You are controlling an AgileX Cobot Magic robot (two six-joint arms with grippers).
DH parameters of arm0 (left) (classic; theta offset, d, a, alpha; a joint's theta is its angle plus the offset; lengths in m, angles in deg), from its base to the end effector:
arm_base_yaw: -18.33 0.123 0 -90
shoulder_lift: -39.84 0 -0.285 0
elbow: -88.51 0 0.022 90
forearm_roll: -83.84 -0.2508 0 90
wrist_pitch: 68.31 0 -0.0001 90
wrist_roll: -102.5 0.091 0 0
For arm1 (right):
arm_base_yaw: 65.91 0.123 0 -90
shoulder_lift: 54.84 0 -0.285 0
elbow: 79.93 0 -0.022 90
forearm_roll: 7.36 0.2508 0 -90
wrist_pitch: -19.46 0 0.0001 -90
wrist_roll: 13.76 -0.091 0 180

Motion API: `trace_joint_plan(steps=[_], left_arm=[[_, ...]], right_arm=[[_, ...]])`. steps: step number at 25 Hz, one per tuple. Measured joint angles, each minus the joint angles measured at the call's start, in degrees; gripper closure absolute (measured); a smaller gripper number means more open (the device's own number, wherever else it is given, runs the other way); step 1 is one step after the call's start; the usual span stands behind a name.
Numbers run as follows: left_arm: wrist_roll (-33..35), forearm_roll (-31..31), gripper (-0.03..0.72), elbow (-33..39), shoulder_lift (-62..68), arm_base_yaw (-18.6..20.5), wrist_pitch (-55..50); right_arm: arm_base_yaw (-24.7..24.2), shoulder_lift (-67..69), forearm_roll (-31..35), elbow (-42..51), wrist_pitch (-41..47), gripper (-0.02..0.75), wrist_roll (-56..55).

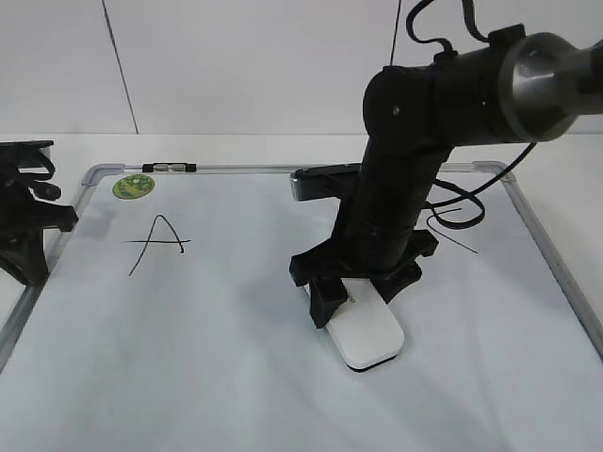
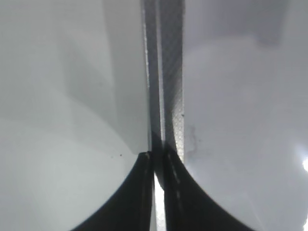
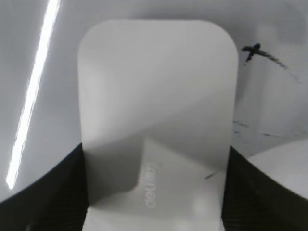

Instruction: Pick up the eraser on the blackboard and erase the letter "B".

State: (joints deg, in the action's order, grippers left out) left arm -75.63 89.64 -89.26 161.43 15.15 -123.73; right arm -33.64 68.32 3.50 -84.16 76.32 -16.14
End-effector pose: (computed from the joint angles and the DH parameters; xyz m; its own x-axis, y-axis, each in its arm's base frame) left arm 0.3702 -0.0282 0.1538 -0.9994 0.0306 -0.0136 0.0317 0.9960 -0.0836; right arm 0.3249 0.2221 0.1700 -0.9121 -0.4060 -0.0579 -0.4098 0.8967 0.1674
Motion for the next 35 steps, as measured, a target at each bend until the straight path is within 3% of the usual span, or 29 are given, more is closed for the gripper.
trace_joint_plan(steps=[7, 17, 21, 26, 35], left_arm=[[0.0, 0.0, 0.666, 0.0, 0.0, 0.0, 0.0], [0.0, 0.0, 0.666, 0.0, 0.0, 0.0, 0.0], [0.0, 0.0, 0.666, 0.0, 0.0, 0.0, 0.0], [0.0, 0.0, 0.665, 0.0, 0.0, 0.0, 0.0], [0.0, -0.1, 0.665, 0.0, 0.0, 0.0, -0.1]], right_arm=[[-3.9, 0.0, -1.9, 0.0, 0.2, 0.204, -1.7], [-13.9, -0.1, -8.4, -0.6, 3.3, 0.205, -4.4], [-14.5, -0.1, -8.6, -0.6, 3.5, 0.205, -4.5], [-12.0, -0.2, -8.3, -0.6, 3.6, 0.205, -4.5], [1.5, 0.5, -3.1, -6.0, 4.2, 0.205, -4.5]])
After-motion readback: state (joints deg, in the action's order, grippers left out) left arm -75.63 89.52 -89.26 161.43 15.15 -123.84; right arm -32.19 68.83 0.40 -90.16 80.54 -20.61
